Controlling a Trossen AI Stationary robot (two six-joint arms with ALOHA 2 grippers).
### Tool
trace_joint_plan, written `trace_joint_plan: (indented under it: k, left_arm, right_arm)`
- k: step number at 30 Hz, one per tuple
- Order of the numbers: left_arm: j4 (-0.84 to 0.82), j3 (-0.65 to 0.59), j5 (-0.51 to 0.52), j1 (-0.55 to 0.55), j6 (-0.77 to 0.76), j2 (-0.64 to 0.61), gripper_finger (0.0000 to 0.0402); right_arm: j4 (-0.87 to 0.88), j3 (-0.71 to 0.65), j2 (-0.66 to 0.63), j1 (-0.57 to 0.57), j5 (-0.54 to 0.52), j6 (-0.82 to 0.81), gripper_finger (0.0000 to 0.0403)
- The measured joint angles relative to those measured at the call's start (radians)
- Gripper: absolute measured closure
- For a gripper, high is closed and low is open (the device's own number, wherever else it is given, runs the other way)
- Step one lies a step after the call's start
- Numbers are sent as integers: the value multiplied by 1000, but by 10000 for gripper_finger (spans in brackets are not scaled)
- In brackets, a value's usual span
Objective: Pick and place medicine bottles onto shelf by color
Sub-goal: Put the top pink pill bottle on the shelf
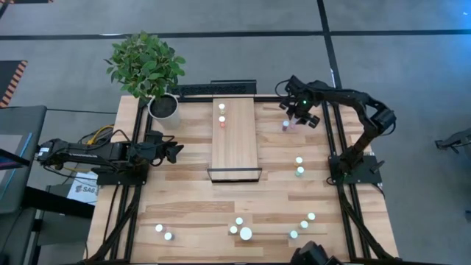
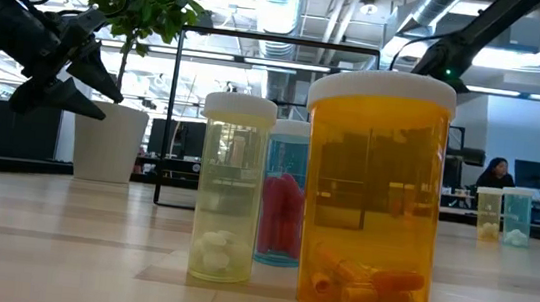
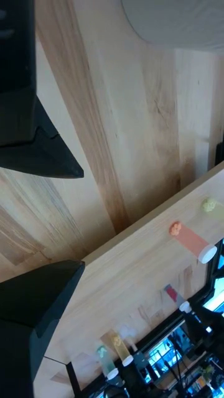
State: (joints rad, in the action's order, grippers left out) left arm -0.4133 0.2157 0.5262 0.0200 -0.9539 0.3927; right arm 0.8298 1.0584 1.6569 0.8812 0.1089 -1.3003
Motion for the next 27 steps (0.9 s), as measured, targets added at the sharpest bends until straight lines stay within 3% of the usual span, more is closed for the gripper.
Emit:
trace_joint_plan:
  k: [6,14,21,27]
  left_arm:
    - [0,0,0,0,0,0,189]
    - [0,0,0,0,0,0,189]
    - [0,0,0,0,0,0,189]
    - [0,0,0,0,0,0,189]
  right_arm:
    - [-1,0,-1,-10,13,-2,290]
    - [43,52,-1,-24,11,-35,267]
    - [107,188,-2,-56,-32,-62,279]
    - [134,281,-2,-142,-146,-192,282]
